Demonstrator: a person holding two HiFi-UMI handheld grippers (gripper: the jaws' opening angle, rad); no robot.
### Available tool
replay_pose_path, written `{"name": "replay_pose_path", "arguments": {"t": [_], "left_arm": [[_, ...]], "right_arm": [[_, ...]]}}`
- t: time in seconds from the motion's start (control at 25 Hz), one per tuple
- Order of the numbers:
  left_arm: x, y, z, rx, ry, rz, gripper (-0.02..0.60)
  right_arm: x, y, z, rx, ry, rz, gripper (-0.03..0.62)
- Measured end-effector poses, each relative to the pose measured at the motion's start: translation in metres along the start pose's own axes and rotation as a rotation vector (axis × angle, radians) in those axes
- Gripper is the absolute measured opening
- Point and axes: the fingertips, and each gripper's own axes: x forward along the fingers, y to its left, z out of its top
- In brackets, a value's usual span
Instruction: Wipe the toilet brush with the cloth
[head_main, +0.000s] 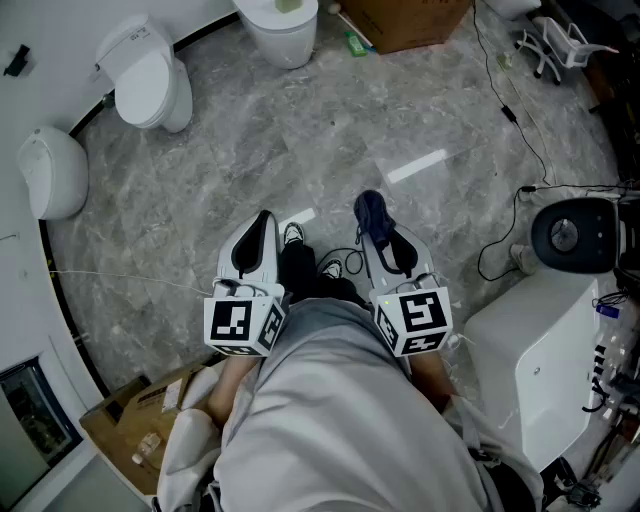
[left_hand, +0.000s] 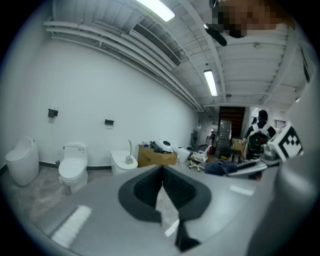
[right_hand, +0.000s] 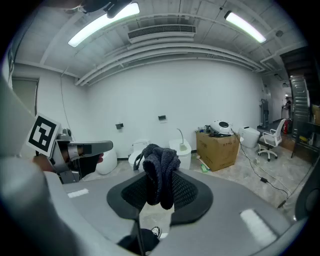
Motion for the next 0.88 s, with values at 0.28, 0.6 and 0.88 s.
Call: {"name": "replay_pose_path", "arguments": {"t": [0.28, 0.6, 0.88], "left_arm": [[0.018, 0.007, 0.001, -0.012, -0.005, 0.000, 0.000], [0.088, 0.036, 0.018, -0.044, -0.046, -0.017, 0.000], [0.186, 0.084, 0.054, -0.042, -0.038, -0.060, 0.000]], "right_arm": [[0.018, -0.009, 0.007, 0.001, -0.004, 0.005, 0.084], [0.076, -0.045, 0.036, 0.095, -0.046, 0.000, 0.086], [0.167, -0.071, 0.101, 0.050, -0.081, 0.029, 0.098]]}}
